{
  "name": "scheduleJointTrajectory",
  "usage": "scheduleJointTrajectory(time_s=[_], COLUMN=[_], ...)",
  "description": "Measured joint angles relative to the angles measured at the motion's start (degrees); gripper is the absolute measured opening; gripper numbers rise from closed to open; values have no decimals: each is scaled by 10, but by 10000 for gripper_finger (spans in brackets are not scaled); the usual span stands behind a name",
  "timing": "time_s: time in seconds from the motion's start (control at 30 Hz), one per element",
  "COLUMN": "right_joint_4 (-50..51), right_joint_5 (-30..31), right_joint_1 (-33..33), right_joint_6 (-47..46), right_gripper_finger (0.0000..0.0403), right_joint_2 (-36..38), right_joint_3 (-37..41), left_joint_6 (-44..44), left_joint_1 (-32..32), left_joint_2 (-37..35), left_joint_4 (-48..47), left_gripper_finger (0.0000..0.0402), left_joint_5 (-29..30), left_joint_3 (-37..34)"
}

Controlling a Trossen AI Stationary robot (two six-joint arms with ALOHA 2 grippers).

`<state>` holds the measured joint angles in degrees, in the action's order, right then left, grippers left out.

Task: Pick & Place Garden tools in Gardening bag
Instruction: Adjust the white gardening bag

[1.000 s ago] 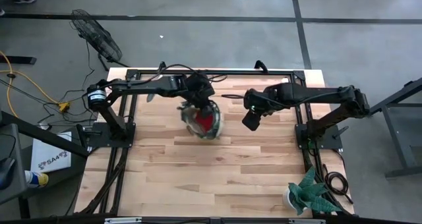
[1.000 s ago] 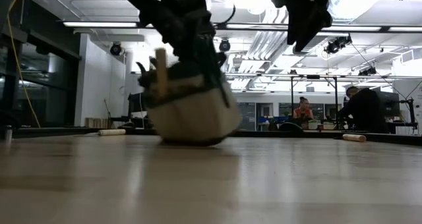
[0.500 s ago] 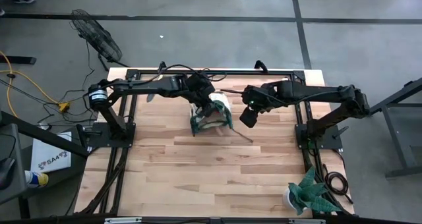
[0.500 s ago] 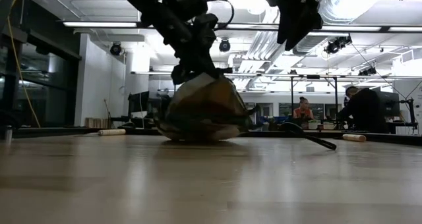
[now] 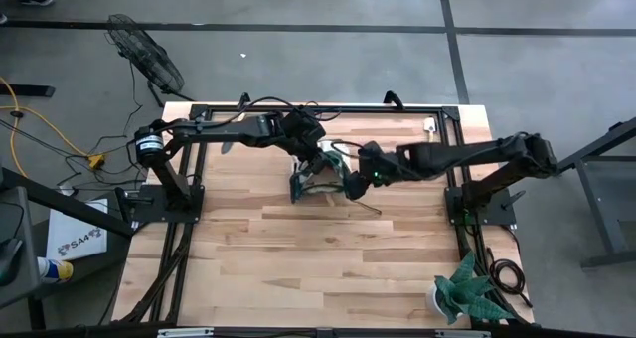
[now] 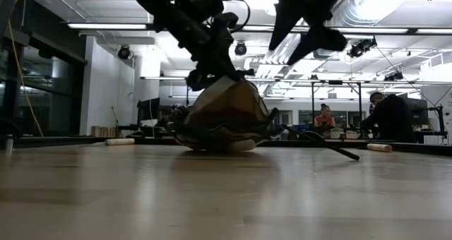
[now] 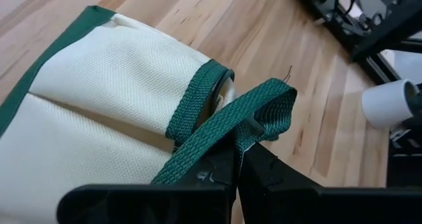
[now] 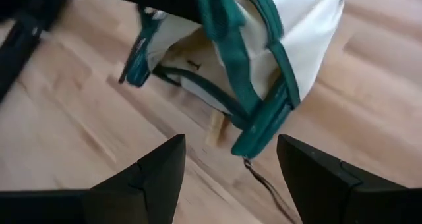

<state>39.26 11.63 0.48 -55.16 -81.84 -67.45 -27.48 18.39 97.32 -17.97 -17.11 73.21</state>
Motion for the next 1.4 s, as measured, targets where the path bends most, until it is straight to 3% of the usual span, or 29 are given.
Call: scheduleJointTrajectory(time_s=[0.37, 0.8, 0.93, 1.07, 1.4], right_joint_4=[-139, -284, -306, -402, -541], right_joint_5=[53, 239, 258, 284, 359], right_joint_1=[74, 152, 175, 193, 192], right_joint_6=[-259, -468, -508, -517, -589], right_gripper_finger=[231, 231, 231, 231, 231], right_joint_2=[0, -14, -53, -110, -238], right_joint_3=[133, 217, 219, 219, 219], left_joint_6=[-4, -13, -13, -14, -14], left_joint_1=[0, 0, 0, 0, 0], left_joint_2=[0, 0, 0, -1, -1], left_joint_4=[7, 17, 16, 16, 16], left_gripper_finger=[0, 0, 0, 0, 0], left_joint_5=[-3, 1, 7, 10, 11], left_joint_3=[0, 0, 0, 0, 0])
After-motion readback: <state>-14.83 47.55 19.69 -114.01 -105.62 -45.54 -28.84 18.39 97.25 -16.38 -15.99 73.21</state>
